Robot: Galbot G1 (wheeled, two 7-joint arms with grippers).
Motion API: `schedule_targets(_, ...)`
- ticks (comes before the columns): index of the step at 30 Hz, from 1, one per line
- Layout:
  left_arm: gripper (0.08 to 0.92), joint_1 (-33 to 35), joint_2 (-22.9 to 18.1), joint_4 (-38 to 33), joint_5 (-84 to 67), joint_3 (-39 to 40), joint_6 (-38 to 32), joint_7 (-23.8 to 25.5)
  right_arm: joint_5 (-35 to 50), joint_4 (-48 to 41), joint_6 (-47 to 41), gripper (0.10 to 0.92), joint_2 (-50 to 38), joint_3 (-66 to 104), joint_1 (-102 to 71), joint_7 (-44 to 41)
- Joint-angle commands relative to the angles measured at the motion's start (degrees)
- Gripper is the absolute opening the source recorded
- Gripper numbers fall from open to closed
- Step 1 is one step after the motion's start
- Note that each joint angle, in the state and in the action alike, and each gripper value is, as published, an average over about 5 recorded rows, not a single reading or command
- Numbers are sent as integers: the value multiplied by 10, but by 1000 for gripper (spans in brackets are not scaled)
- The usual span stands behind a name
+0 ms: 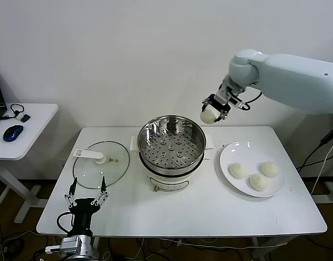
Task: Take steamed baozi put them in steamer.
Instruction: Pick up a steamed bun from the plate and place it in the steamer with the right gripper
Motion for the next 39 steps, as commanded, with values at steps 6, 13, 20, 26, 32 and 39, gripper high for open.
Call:
schedule_targets(6,823,0,-28,2,-1,-5,-2,-1,-99,-23,74,653,105,16,-45,63)
schedule_targets(13,823,1,-28,3,-1,-10,-2,-1,-115,-72,88,653,118,26,-107,64)
schedule_targets(20,823,0,-28,6,-2,-10,-5,-1,-121,-150,121,653,144,34,-149,66)
schedule_targets(26,823,-2,-28,8,-3,-10,-8,-1,-130,-209,146,653,165,34,-161,68)
schedule_targets(32,823,-3,-28,8,-4,-11,-10,-2,-140,-249,157,653,182,37,-174,76)
schedule_targets(39,823,-4,-28,9,-10,-14,-12,-2,-142,-292,165,653,205,40,-185,83)
